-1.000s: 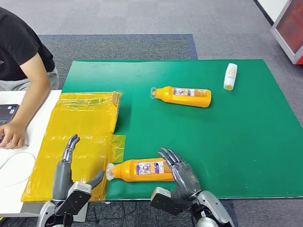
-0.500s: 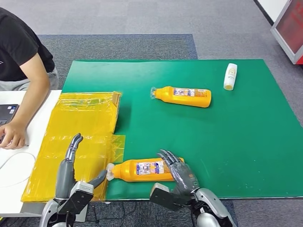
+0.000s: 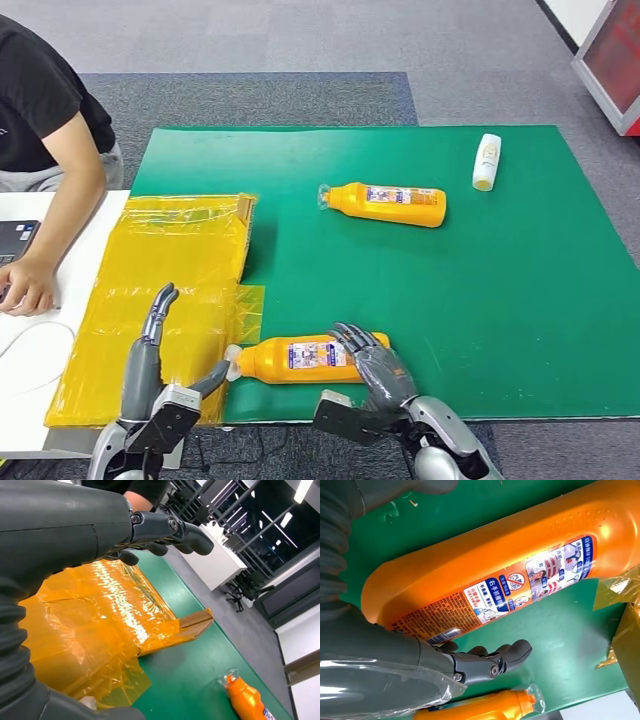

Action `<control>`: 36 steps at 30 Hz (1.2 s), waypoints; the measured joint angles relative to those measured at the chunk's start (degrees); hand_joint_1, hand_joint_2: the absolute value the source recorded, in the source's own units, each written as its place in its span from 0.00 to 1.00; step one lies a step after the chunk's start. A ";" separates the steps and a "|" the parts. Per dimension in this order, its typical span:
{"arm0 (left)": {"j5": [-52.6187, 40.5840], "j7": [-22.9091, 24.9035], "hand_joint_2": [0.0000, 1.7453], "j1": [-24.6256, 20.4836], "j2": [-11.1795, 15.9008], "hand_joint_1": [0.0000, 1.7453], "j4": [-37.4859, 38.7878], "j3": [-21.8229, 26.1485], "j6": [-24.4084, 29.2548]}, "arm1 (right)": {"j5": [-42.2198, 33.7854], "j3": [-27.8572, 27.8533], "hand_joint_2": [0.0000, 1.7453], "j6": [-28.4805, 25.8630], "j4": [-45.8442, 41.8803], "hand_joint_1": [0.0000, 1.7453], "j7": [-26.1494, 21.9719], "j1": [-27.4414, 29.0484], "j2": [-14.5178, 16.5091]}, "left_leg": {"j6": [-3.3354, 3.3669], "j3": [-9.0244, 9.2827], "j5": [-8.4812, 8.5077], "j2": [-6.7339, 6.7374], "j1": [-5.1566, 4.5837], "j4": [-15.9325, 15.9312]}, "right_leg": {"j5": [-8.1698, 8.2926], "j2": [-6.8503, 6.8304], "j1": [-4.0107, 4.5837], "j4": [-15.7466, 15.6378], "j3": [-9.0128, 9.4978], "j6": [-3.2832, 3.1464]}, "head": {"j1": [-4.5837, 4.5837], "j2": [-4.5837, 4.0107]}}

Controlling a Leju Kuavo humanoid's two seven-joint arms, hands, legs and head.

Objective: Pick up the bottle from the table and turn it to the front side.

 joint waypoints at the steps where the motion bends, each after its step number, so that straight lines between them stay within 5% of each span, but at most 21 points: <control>1: 0.00 0.01 1.00 0.00 0.00 0.00 0.05 -0.01 -0.01 | -0.05 0.07 1.00 -0.01 0.09 0.00 0.00 -0.07 0.00 | 0.00 0.00 0.00 0.00 0.00 0.00 | 0.00 0.00 0.00 0.00 0.00 0.00 | 0.00 0.00; 16: -0.01 0.50 1.00 -0.25 0.00 0.00 0.79 -1.03 -0.78 | 1.15 0.72 1.00 -3.44 0.17 0.00 -0.54 -1.19 0.02 | 0.00 0.00 0.00 0.00 0.00 0.00 | 0.00 0.00 0.00 0.00 0.01 0.00 | 0.01 0.00; 36: 0.28 -0.58 1.00 -1.97 -0.55 0.00 2.61 -1.88 -1.26 | 4.95 2.65 1.00 0.25 8.95 0.00 5.04 -7.99 0.00 | 0.00 0.03 0.01 0.01 0.00 0.00 | 0.02 0.01 0.00 0.00 0.01 0.01 | 0.00 0.00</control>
